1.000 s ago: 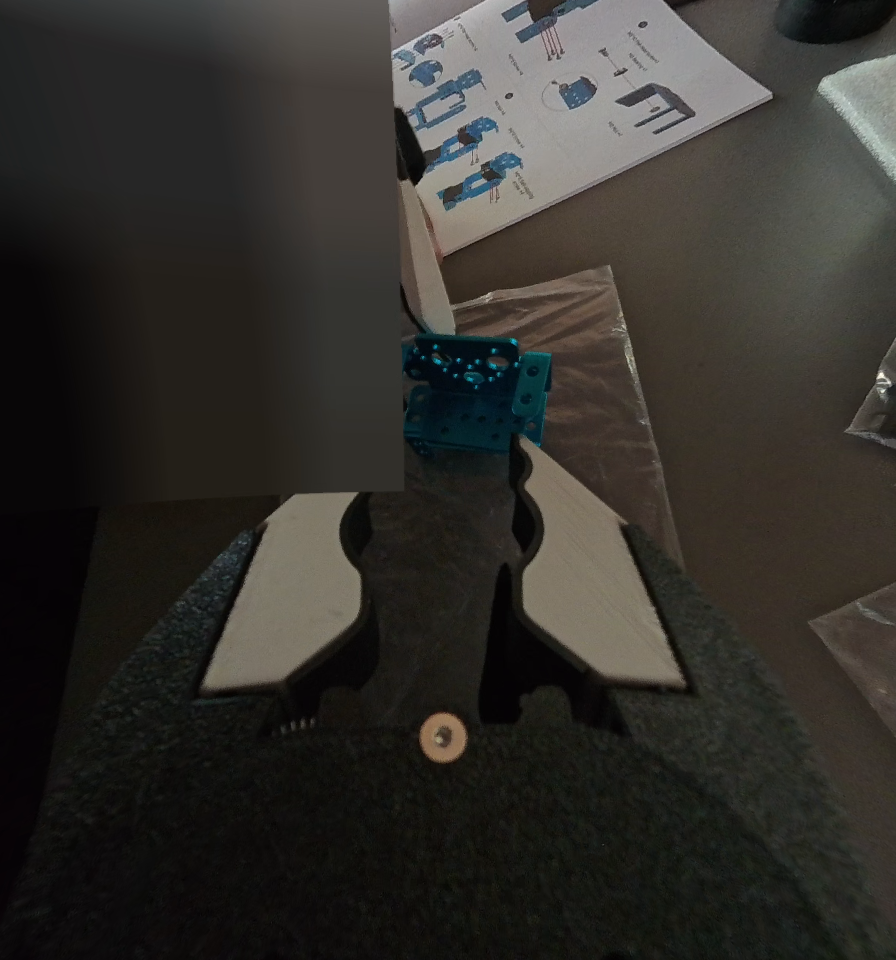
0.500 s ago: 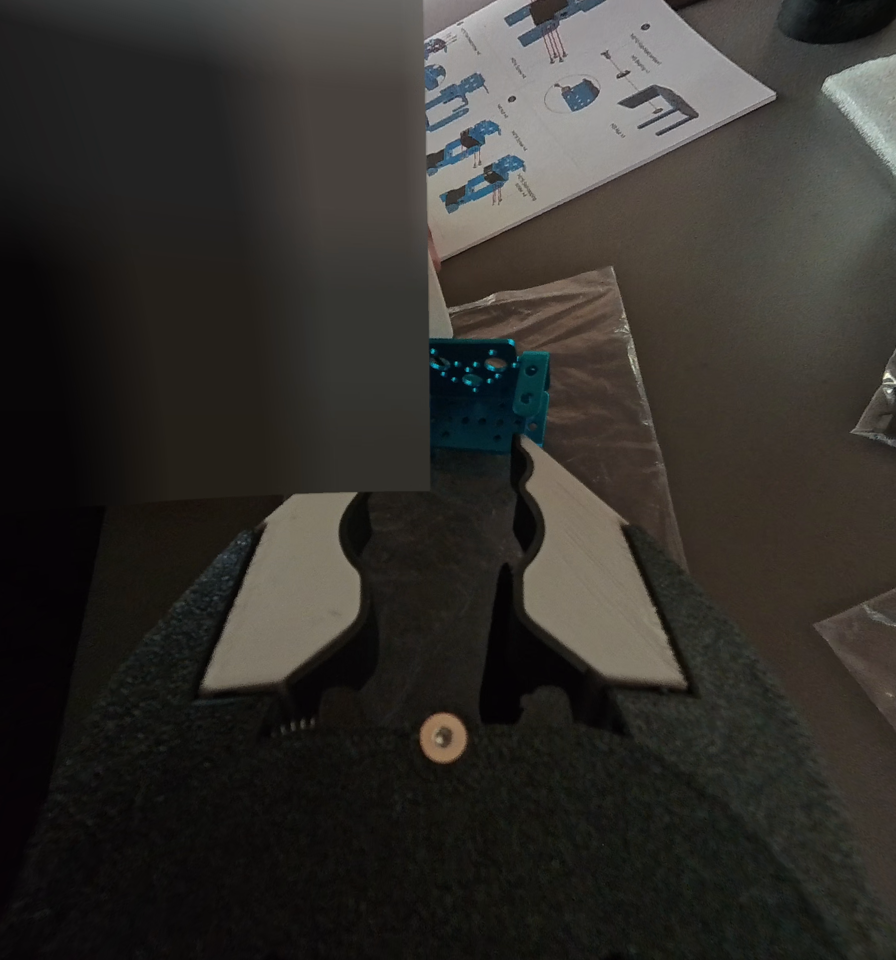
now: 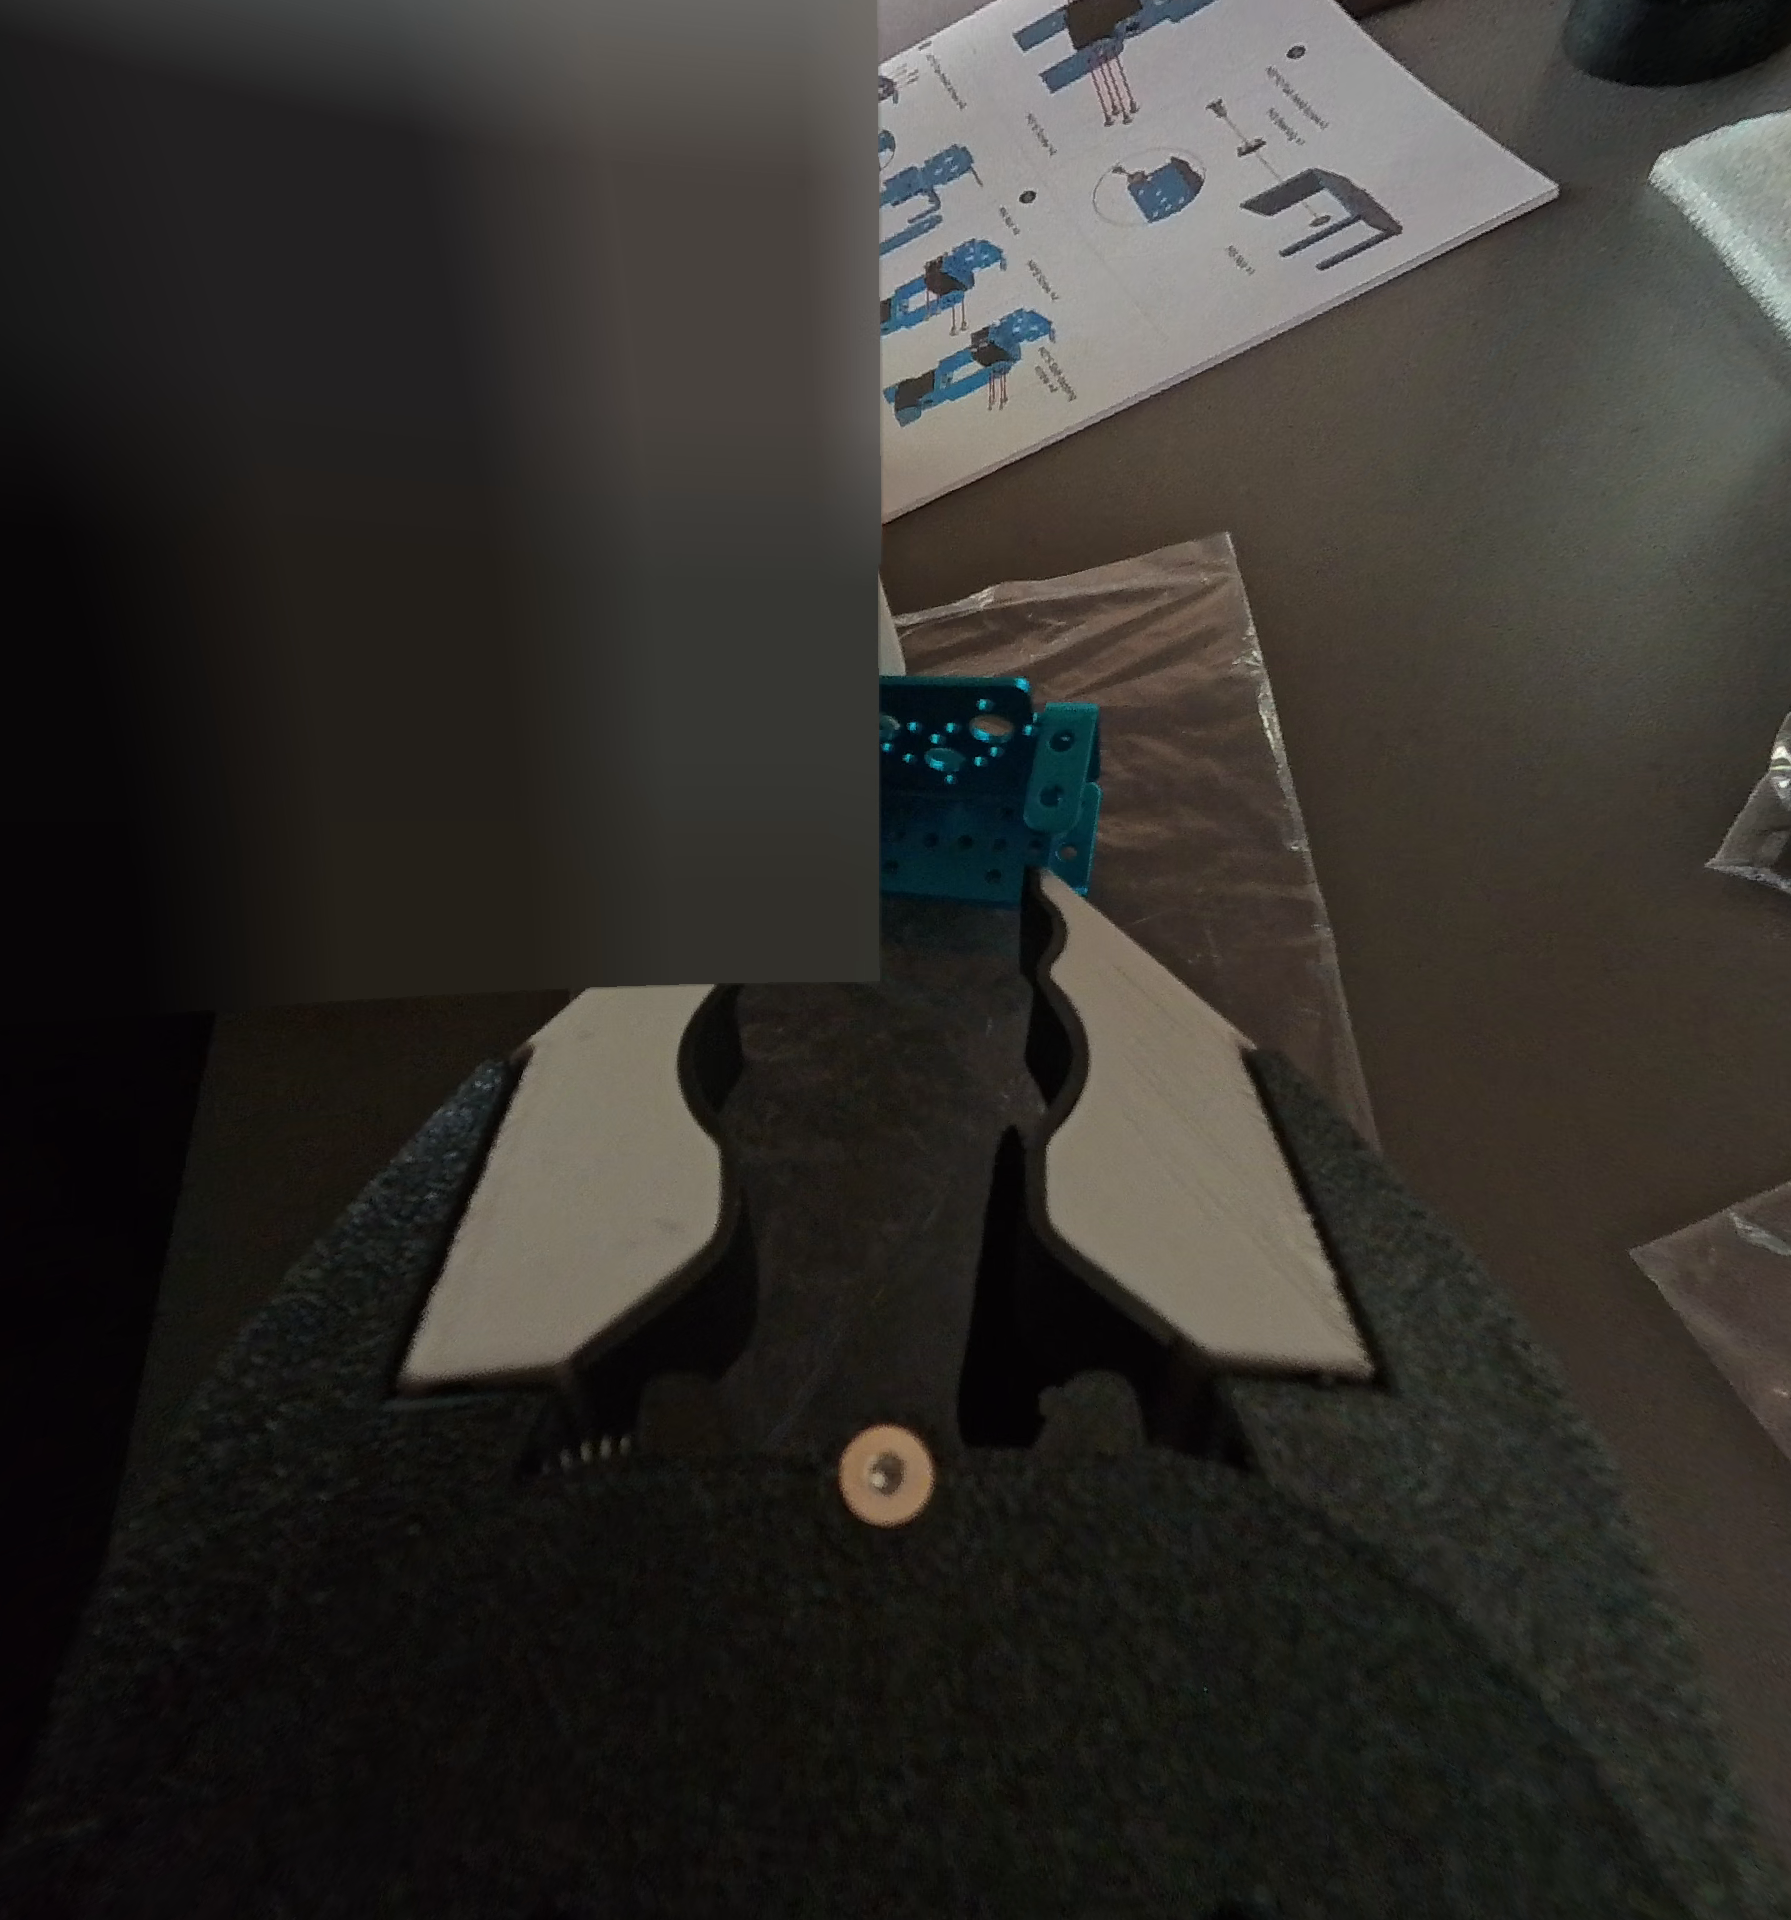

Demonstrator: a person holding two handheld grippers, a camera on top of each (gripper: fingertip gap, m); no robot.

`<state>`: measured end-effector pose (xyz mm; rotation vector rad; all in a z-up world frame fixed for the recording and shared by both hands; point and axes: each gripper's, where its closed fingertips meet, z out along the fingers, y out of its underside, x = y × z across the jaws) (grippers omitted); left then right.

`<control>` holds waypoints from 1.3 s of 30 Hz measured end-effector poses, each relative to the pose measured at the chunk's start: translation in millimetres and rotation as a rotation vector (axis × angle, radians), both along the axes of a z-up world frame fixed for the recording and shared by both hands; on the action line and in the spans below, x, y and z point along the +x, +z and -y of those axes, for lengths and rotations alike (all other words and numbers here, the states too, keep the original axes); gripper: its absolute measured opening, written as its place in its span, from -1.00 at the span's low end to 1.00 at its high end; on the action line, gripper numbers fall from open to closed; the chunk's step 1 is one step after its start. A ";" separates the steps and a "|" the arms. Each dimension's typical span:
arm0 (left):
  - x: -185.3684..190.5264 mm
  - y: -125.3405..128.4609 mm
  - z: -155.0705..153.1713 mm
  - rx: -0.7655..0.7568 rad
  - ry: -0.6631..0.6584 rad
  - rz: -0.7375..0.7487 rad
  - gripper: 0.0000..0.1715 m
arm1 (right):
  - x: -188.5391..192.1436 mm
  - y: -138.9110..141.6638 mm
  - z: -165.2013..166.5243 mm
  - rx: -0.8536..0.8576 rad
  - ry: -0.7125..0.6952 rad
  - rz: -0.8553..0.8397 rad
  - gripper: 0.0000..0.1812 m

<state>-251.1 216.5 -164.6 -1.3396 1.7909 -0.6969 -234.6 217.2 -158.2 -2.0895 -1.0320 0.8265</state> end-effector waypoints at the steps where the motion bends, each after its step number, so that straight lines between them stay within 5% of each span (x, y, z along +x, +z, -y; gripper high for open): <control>1: 0.0 0.0 -0.1 0.001 0.000 0.000 -0.74 | 0.0 0.0 0.0 -0.001 0.000 -0.001 -0.44; 21: -16.2 16.5 -15.4 -0.016 0.024 0.014 -0.66 | 32.4 35.2 -7.2 0.038 -0.085 -0.110 -0.49; 27: -25.4 59.7 -39.4 -0.054 0.133 0.155 -0.66 | 68.9 51.4 -12.7 0.136 -0.181 -0.062 -0.60; 32: -28.3 62.0 -51.4 -0.068 0.226 0.151 -0.66 | 107.1 45.9 -12.8 0.128 -0.241 0.038 -0.64; 39: -40.0 71.7 -27.0 -0.017 0.423 0.170 -0.66 | 130.6 40.6 16.6 0.058 -0.081 0.194 -0.75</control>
